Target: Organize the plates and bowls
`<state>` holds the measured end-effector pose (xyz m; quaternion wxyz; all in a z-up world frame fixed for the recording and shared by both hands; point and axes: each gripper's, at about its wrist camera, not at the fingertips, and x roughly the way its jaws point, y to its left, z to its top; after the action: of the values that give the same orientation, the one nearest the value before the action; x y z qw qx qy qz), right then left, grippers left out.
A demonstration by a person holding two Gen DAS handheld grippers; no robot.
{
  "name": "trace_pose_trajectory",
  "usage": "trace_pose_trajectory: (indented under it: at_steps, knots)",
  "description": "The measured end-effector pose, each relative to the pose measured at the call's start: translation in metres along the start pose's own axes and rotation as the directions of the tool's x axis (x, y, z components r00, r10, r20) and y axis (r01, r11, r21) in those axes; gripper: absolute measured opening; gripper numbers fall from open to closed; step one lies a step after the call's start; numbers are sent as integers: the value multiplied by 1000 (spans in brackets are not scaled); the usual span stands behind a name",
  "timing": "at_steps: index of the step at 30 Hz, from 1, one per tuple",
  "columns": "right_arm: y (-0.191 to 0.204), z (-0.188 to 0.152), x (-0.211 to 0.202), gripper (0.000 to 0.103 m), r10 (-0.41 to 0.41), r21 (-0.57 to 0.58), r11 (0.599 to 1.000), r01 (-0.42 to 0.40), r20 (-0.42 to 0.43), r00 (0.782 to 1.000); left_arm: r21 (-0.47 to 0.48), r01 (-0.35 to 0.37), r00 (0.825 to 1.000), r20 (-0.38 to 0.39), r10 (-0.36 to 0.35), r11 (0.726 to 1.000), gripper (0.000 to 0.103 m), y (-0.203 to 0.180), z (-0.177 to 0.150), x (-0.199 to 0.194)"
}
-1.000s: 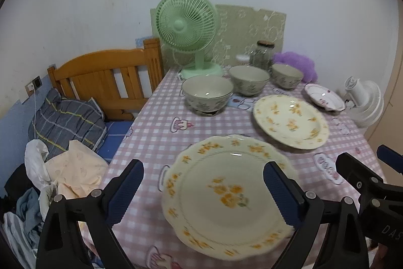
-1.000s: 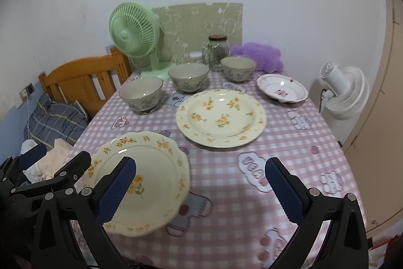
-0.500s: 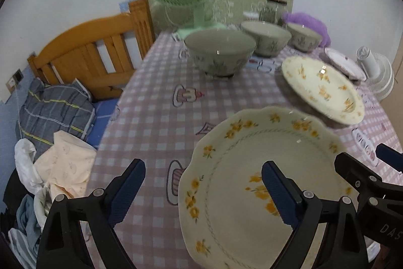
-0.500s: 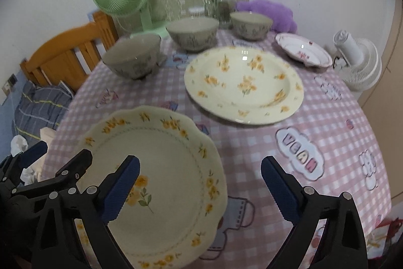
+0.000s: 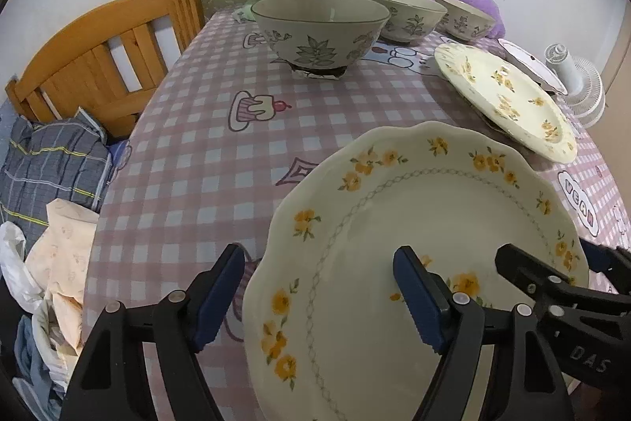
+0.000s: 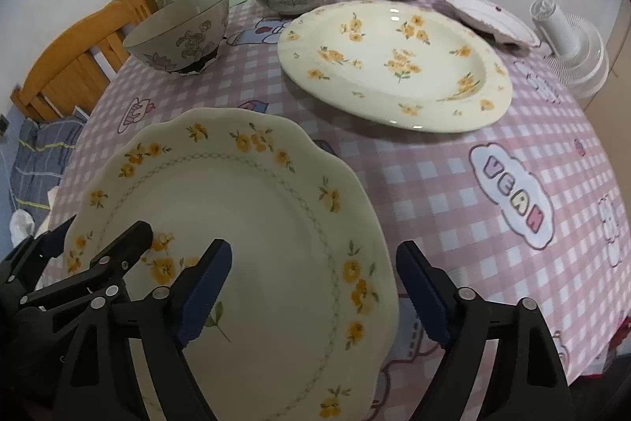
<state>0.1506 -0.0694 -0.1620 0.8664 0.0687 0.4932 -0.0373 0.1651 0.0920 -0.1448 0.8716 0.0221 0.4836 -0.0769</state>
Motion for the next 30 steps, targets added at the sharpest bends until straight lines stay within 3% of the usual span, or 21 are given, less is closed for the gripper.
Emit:
trace_pose_trajectory:
  at_steps: [2,4,20,30]
  knots:
    - [2,0,4,73,2,0,1000,-2,-24,1000,8,33,999,-13,-33,999,72,-1,2,1]
    - [1,1,3,72,-2,4,1000,2,-23,1000,23,43,999,-18,-42,999,73,-3,3,2]
    - [-6,3,-12,71,-51,36,998,53,-64,997,41,100,990,-103,-95,994,73,-13,4,-6]
    - [-32,3,-32,71,-36,46,998,38,-49,998,45,94,992,-90,-90,995,73,-43,7,-21]
